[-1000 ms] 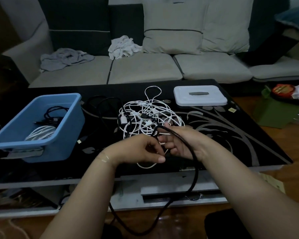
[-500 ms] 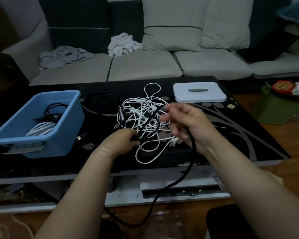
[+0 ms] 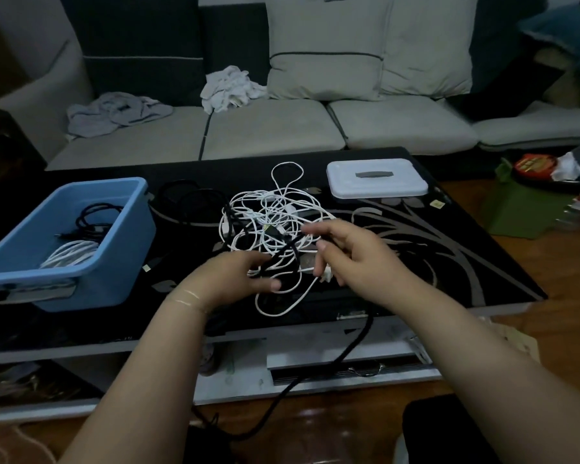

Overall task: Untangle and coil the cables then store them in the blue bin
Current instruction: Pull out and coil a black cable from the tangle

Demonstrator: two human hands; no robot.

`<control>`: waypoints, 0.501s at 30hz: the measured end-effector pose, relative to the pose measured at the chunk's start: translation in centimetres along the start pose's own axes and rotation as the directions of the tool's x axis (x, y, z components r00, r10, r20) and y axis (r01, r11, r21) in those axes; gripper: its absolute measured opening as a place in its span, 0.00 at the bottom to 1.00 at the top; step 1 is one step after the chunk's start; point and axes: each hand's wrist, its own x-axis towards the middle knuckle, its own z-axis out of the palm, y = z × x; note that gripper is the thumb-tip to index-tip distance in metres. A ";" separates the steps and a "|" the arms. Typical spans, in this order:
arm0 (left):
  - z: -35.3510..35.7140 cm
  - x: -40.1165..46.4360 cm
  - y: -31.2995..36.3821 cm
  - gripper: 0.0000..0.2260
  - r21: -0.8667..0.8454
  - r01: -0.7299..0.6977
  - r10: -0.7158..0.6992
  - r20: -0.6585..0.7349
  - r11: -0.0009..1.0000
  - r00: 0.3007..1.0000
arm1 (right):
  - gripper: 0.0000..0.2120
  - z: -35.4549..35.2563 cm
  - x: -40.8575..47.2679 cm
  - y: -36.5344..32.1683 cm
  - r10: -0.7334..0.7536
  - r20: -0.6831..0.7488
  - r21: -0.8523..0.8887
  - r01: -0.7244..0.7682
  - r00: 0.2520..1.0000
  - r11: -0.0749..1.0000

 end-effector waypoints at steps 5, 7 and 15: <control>0.7 1.1 1.3 0.15 0.369 -0.003 0.149 -0.370 0.929 0.917 | 0.20 0.5 -0.9 -0.2 -0.381 -0.212 -0.160 0.353 0.900 0.922; 0.7 1.5 0.3 0.14 0.218 0.006 0.064 -0.311 0.976 0.948 | 0.20 0.7 -1.3 -0.3 -0.451 -0.326 -0.090 0.448 0.831 0.890; 0.0 0.0 0.7 0.10 -0.066 -0.117 0.076 -0.440 0.991 0.895 | 0.15 -1.2 -1.2 -0.5 -0.086 -0.358 0.150 0.148 0.930 0.977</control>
